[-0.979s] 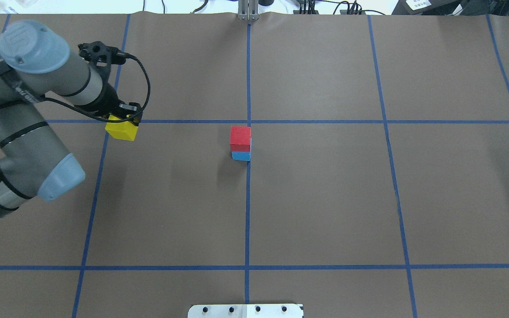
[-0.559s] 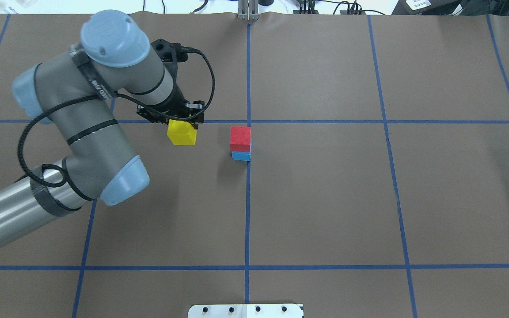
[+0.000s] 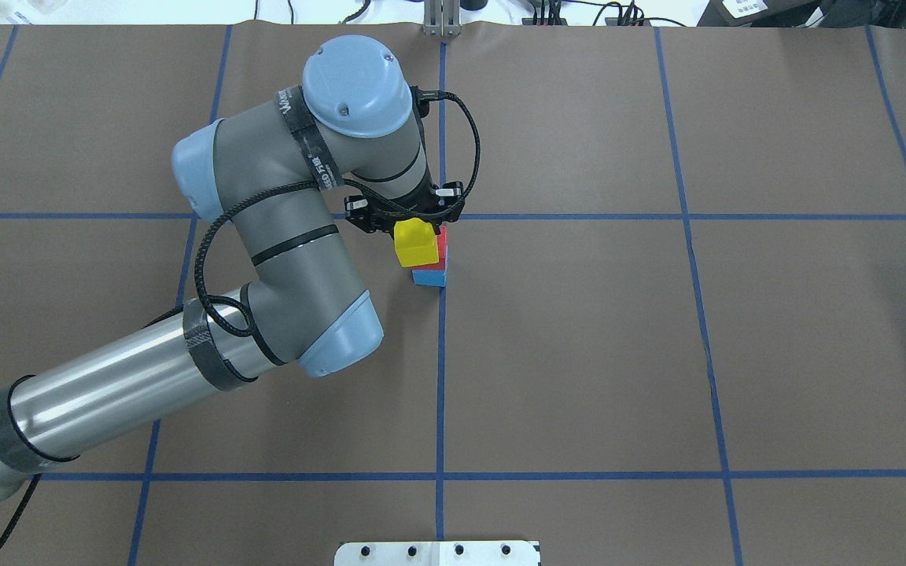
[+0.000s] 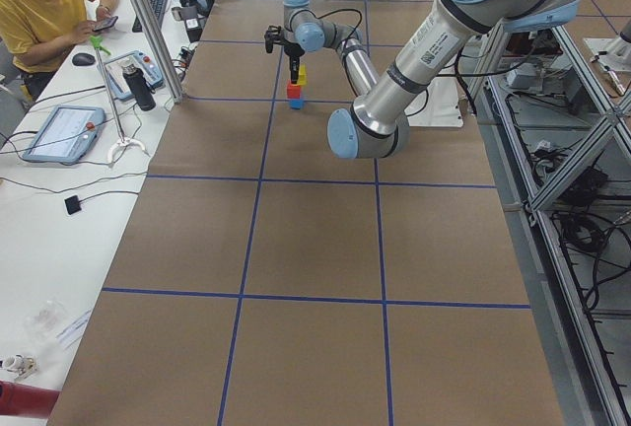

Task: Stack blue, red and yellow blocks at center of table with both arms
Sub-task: 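Carry the yellow cube over the red cube with the left gripper, then lower the yellow cube onto the red cube and open the left gripper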

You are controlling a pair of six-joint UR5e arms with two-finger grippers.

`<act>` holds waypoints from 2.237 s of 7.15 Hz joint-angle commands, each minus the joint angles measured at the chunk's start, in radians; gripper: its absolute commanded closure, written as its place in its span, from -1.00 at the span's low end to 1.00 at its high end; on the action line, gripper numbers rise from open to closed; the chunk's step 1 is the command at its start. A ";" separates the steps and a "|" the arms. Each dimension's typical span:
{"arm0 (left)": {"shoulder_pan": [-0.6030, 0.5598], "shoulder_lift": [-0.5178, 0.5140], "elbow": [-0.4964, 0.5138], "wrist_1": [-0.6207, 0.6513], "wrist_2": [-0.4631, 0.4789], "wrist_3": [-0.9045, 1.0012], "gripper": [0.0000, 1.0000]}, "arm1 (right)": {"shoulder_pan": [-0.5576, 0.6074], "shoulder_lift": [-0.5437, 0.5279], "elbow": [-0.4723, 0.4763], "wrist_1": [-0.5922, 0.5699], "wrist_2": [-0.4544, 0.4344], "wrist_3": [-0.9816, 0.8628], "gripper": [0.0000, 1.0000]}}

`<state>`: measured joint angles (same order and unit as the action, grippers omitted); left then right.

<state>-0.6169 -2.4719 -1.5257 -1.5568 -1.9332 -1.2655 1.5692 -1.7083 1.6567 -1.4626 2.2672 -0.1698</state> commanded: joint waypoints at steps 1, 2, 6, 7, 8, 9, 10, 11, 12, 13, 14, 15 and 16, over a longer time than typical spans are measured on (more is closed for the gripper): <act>0.013 -0.012 0.018 -0.002 0.014 -0.005 0.78 | 0.000 -0.001 0.000 0.001 0.000 0.000 -1.00; 0.013 -0.013 0.024 -0.002 0.014 0.006 0.78 | 0.000 -0.001 0.000 0.001 0.000 0.000 -1.00; 0.011 -0.042 0.059 -0.005 0.016 0.012 0.78 | 0.000 -0.002 -0.001 0.001 -0.002 0.000 -1.00; 0.011 -0.047 0.064 -0.005 0.037 0.036 0.78 | 0.000 -0.002 -0.002 0.001 -0.002 0.000 -1.00; 0.006 -0.047 0.082 -0.006 0.042 0.055 0.78 | 0.000 -0.002 -0.002 -0.001 -0.002 0.000 -1.00; 0.006 -0.048 0.088 -0.009 0.043 0.055 0.78 | 0.000 -0.004 -0.002 0.001 -0.002 -0.002 -1.00; 0.006 -0.048 0.091 -0.011 0.043 0.055 0.78 | 0.000 -0.004 -0.002 0.001 -0.002 -0.001 -1.00; 0.006 -0.048 0.093 -0.014 0.043 0.055 0.78 | 0.000 -0.004 -0.002 0.001 -0.002 -0.001 -1.00; 0.006 -0.050 0.093 -0.014 0.045 0.055 0.71 | 0.000 -0.004 -0.002 0.001 -0.002 0.000 -1.00; 0.006 -0.050 0.093 -0.014 0.045 0.055 0.64 | 0.000 -0.004 -0.002 0.001 -0.002 0.000 -1.00; 0.005 -0.050 0.093 -0.014 0.045 0.055 0.57 | 0.000 -0.004 0.000 0.001 -0.002 0.000 -1.00; 0.005 -0.050 0.095 -0.017 0.059 0.055 0.49 | 0.000 -0.004 0.000 0.001 -0.002 0.000 -1.00; 0.005 -0.050 0.102 -0.019 0.059 0.057 0.42 | 0.000 -0.004 0.000 0.001 -0.002 0.000 -1.00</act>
<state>-0.6117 -2.5219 -1.4297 -1.5732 -1.8791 -1.2099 1.5693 -1.7119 1.6565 -1.4619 2.2657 -0.1703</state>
